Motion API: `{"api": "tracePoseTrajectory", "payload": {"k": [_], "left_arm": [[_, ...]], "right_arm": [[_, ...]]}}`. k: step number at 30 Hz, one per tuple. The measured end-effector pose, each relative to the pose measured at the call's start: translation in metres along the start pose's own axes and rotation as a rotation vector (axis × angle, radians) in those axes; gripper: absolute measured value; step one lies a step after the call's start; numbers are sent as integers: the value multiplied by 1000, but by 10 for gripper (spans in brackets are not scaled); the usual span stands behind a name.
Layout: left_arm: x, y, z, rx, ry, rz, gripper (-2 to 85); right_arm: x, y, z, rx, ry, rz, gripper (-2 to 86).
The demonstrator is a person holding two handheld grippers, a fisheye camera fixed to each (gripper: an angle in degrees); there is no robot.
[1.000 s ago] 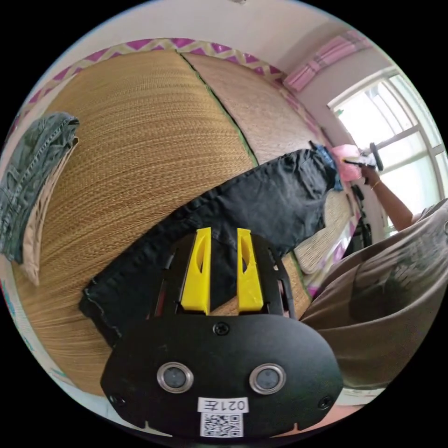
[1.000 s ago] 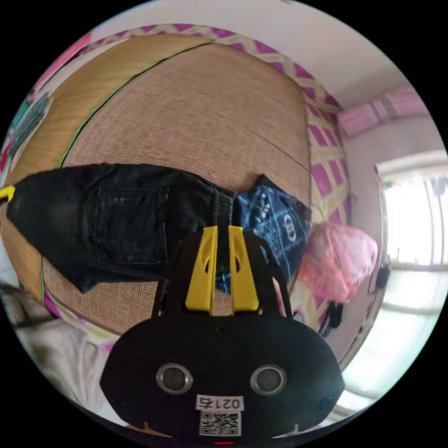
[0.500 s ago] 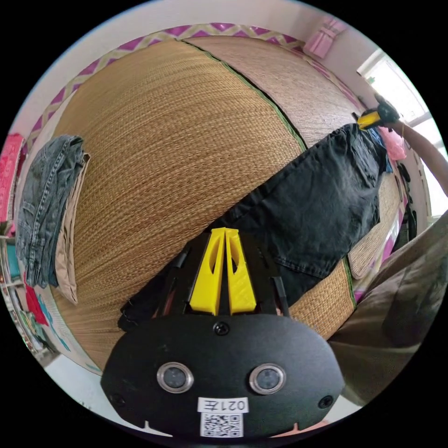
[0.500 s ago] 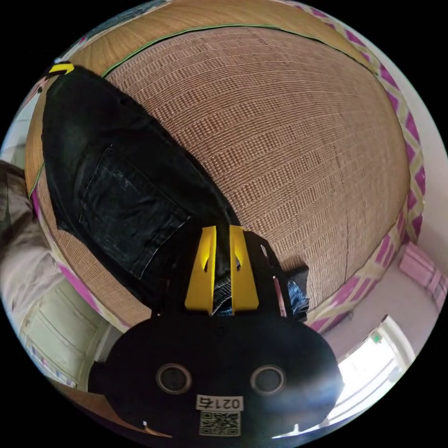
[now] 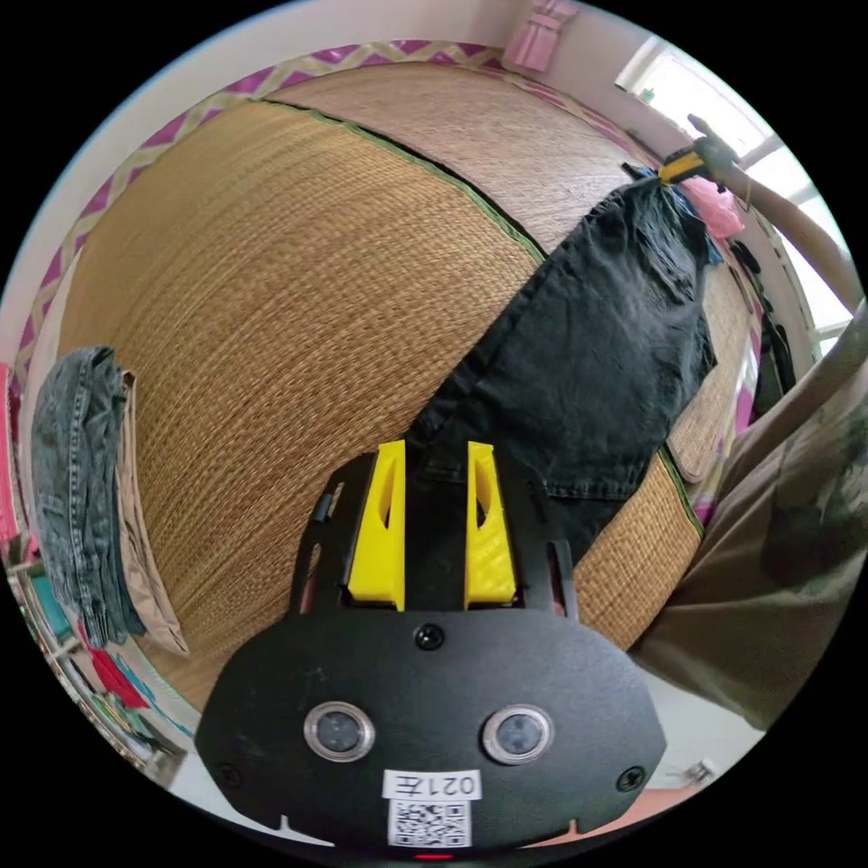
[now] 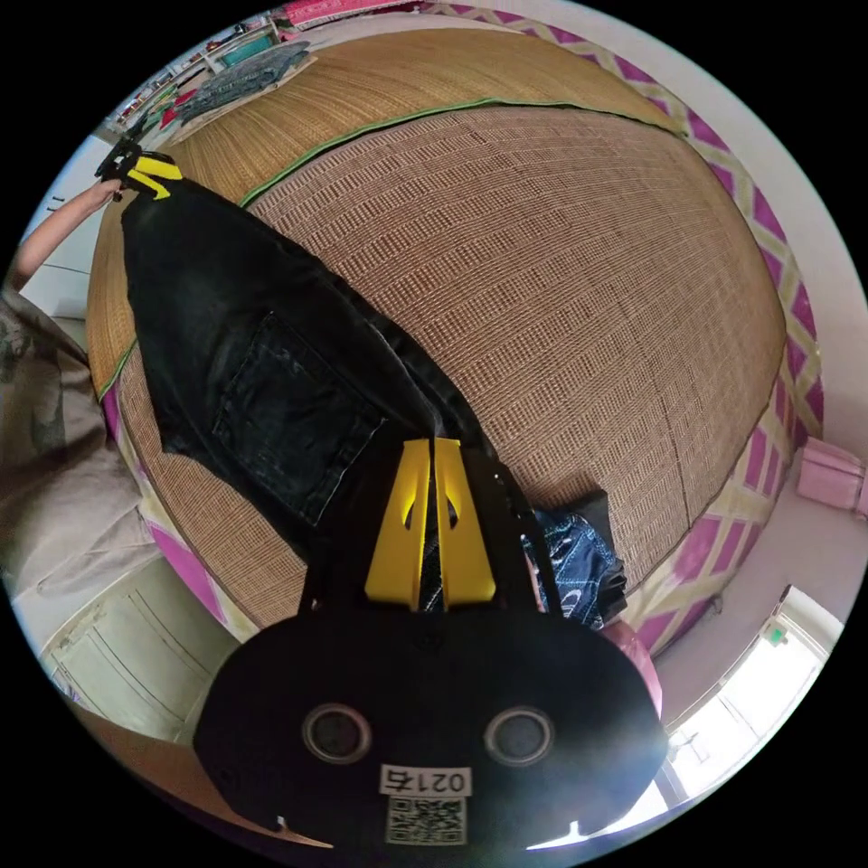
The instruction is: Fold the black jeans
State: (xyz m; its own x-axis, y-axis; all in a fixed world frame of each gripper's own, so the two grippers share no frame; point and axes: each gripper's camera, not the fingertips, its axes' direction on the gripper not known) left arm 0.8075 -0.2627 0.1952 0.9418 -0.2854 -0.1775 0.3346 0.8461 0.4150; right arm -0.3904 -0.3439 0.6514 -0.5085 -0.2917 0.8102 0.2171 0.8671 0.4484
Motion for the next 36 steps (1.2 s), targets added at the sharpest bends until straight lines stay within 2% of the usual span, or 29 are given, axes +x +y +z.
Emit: {"api": "tracePoseTrajectory", "payload": {"k": [5,12,18,22,25,29,32,36], "left_arm": [[-4,-4,0,-59,-30,70,58],[-30,10,-33,-33,90,54,0],[10,85,-120,127,127,92,-6],[66,155,-140,150,193,96,-6],[99,199,-112,119,297,34,-6],[125,238,-46,73,429,-96,-8],[134,262,10,60,527,-214,-9],[141,307,56,22,608,-367,-9]], "right_arm": [[13,13,-15,12,17,-2,-10],[31,25,-21,1,21,3,-10],[31,93,-47,82,-21,54,-10],[3,183,-49,113,-104,73,-10],[-19,239,-18,67,-203,103,-10],[-44,281,67,-112,-294,112,-9],[-49,296,123,-196,-283,172,-6],[-39,304,144,-208,-298,212,-4]]}}
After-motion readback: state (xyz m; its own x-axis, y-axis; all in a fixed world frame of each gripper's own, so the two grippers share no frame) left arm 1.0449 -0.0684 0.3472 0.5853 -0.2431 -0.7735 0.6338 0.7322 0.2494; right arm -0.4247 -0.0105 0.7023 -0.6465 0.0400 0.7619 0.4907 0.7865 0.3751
